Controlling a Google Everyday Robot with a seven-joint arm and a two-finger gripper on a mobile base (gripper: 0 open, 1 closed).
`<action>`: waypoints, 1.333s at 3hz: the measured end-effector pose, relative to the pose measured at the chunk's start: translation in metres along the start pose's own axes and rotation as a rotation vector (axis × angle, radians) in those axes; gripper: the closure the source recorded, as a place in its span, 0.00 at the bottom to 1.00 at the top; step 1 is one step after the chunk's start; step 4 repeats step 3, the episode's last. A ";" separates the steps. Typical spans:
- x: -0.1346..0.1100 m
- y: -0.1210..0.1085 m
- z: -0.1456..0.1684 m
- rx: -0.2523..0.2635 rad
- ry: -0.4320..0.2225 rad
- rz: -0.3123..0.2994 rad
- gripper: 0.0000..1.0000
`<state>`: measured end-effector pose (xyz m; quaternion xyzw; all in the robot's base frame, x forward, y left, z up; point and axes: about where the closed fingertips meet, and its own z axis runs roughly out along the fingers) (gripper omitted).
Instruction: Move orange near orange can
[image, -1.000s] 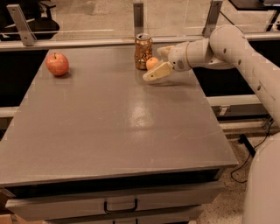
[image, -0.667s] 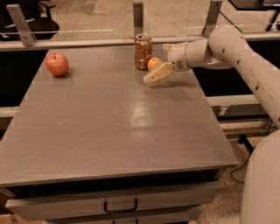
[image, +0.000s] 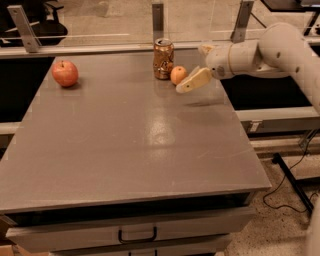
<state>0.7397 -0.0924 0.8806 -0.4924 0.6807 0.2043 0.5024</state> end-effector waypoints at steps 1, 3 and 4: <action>-0.027 0.014 -0.089 0.050 -0.018 -0.072 0.00; -0.055 0.034 -0.183 0.123 -0.015 -0.151 0.00; -0.055 0.034 -0.183 0.123 -0.015 -0.151 0.00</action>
Offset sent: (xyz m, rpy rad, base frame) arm -0.1923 -0.1577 0.1912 -0.1096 -0.2944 -0.0726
